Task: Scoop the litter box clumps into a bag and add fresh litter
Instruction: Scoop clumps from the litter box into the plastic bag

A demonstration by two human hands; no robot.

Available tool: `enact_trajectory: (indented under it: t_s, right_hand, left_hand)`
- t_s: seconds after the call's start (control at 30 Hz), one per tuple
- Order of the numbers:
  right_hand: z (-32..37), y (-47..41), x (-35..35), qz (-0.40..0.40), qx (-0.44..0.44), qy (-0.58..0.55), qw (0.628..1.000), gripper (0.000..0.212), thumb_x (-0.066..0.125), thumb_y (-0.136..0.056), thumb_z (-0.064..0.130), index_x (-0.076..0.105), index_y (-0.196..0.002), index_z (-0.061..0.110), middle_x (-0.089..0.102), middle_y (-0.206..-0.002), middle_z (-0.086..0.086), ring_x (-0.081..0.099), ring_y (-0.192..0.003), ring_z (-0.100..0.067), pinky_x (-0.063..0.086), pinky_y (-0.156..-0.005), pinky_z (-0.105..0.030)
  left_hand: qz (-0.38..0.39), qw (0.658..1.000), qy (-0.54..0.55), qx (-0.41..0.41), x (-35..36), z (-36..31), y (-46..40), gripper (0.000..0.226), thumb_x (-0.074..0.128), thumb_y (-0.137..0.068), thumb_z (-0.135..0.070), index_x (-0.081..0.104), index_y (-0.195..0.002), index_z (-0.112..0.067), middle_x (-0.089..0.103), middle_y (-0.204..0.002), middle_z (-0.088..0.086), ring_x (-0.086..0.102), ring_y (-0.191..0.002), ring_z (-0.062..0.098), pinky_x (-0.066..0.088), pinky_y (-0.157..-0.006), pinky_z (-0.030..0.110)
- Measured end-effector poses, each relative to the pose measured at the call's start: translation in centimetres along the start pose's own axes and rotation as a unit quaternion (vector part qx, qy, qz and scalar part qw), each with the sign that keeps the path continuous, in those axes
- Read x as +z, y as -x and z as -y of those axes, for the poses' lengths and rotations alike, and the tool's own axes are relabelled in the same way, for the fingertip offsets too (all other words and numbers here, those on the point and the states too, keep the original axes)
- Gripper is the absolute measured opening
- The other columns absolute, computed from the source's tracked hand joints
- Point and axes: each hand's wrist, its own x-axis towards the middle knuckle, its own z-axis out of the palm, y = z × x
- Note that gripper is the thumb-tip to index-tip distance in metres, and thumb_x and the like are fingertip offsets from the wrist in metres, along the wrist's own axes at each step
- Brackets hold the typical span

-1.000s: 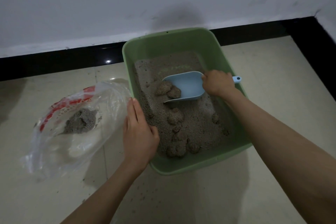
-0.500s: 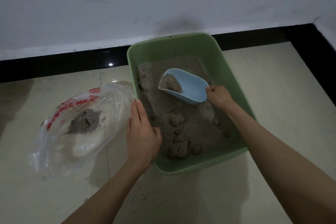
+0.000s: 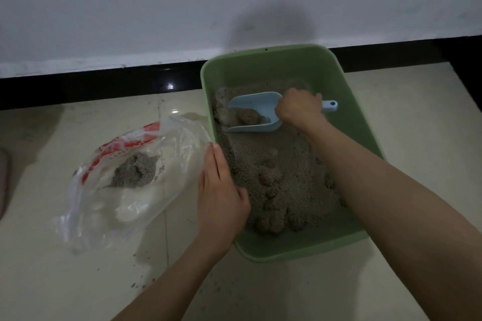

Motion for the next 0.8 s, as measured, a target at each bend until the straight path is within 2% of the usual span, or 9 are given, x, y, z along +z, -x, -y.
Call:
enact_trajectory:
  t_s: [0.17,0.3,0.4,0.57,0.7,0.8]
  right_hand:
    - [1.0,-1.3,1.4,0.014,0.045,-0.058,0.997,0.031,0.042,-0.091,0.018,0.057,-0.114,0.005,0.058,-0.125,-0.015,0.052,-0.117,-0.031,0.03,-0.105,-0.04]
    - [1.3,-2.0,2.4,0.006,0.086,-0.116,0.99,0.036,0.041,-0.091,0.017,0.056,-0.12,0.002,0.056,-0.129,-0.018,0.05,-0.121,-0.034,0.033,-0.108,-0.043]
    - [1.7,-2.2,3.1,-0.004,0.105,-0.151,0.983,0.034,0.04,-0.092,0.016,0.058,-0.116,0.0,0.059,-0.124,-0.019,0.052,-0.117,-0.035,0.034,-0.108,-0.046]
    - [1.3,-2.0,4.5,-0.035,0.096,-0.172,0.98,0.038,0.034,-0.098,0.021,0.059,-0.113,-0.003,0.058,-0.121,-0.023,0.053,-0.114,-0.038,0.036,-0.104,-0.045]
    - [0.7,-2.0,5.1,-0.037,0.093,-0.221,0.97,0.041,0.031,-0.101,0.024,0.057,-0.115,-0.005,0.058,-0.121,-0.024,0.054,-0.112,-0.038,0.041,-0.093,-0.037]
    - [0.4,-1.7,5.4,-0.043,0.075,-0.255,0.963,0.04,0.03,-0.101,0.023,0.057,-0.115,-0.004,0.059,-0.119,-0.024,0.054,-0.11,-0.038,0.042,-0.09,-0.037]
  left_hand:
    - [0.002,1.0,0.006,0.012,0.1,0.1,0.1,0.089,0.048,-0.085,-0.014,-0.018,-0.145,-0.012,-0.01,-0.157,0.005,0.017,-0.142,0.023,0.03,-0.111,0.04]
    - [0.005,1.0,0.006,0.018,0.1,0.2,0.0,0.09,0.048,-0.085,-0.015,-0.021,-0.143,-0.013,-0.012,-0.157,0.005,0.018,-0.142,0.024,0.03,-0.111,0.041]
    - [0.004,1.0,0.007,0.019,0.2,0.2,-0.1,0.091,0.048,-0.084,-0.015,-0.02,-0.144,-0.013,-0.012,-0.157,0.005,0.02,-0.141,0.024,0.031,-0.11,0.041]
    - [-0.004,1.0,0.002,0.023,0.3,0.4,0.0,0.088,0.048,-0.083,-0.013,-0.014,-0.146,-0.01,-0.006,-0.157,0.009,0.019,-0.142,0.025,0.033,-0.109,0.042]
    - [-0.003,1.0,-0.002,0.022,0.2,0.3,0.0,0.09,0.049,-0.083,-0.014,-0.015,-0.145,-0.011,-0.007,-0.157,0.008,0.022,-0.14,0.027,0.033,-0.109,0.042]
    - [-0.005,1.0,-0.004,0.022,0.1,0.3,0.0,0.09,0.049,-0.083,-0.014,-0.014,-0.146,-0.01,-0.008,-0.157,0.007,0.022,-0.14,0.026,0.031,-0.11,0.041]
